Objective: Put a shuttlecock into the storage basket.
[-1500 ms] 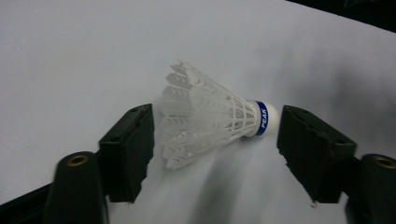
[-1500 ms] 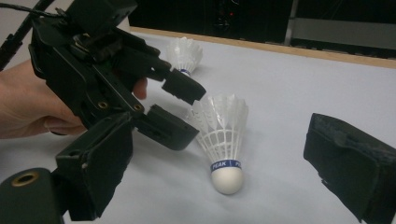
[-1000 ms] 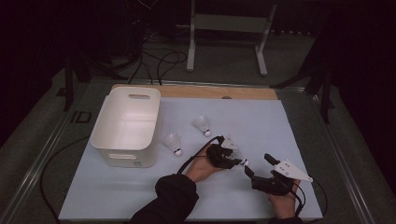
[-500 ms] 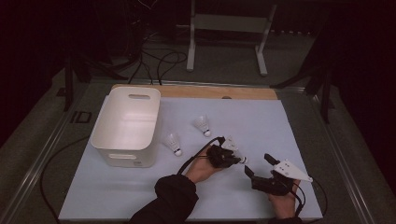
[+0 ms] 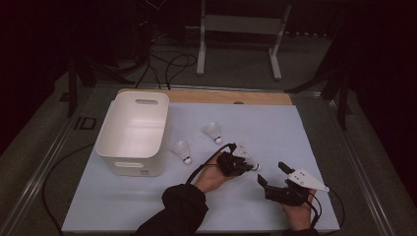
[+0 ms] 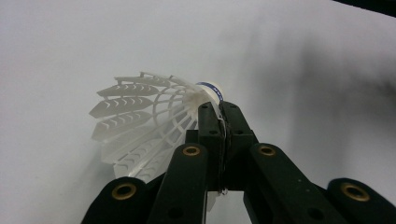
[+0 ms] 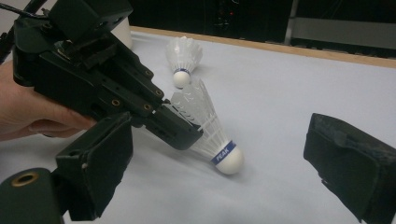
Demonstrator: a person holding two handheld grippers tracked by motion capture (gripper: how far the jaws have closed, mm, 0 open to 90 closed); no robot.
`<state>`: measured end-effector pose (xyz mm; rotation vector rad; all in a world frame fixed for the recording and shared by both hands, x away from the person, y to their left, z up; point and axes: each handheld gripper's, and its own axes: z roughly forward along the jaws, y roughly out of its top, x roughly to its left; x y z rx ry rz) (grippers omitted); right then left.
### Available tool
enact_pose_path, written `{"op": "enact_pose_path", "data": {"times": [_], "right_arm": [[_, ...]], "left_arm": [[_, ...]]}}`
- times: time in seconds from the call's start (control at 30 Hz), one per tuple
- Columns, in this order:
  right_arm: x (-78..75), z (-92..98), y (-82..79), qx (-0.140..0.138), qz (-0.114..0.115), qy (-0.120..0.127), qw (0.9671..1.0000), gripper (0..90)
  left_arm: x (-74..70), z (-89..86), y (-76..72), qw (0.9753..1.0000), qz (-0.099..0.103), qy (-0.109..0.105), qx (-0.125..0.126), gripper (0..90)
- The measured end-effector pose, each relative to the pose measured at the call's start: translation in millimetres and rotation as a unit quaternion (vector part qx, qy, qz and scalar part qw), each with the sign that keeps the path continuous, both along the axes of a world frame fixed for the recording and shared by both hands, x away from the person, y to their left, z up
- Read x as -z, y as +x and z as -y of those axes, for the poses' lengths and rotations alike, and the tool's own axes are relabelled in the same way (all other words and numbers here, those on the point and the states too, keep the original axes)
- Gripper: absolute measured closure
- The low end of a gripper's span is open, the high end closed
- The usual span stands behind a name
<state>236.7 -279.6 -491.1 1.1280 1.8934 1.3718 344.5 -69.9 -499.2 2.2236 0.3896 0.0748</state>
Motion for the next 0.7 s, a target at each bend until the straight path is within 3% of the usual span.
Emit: {"op": "enact_pose_path", "data": {"times": [0.7], "right_arm": [[-0.1,0.8,-0.3,0.002,-0.001,0.003,1.0000,8.1]], "left_arm": [[-11.0,-9.3,-0.3,0.9999,0.006,-0.008,-0.013,89.0]]}}
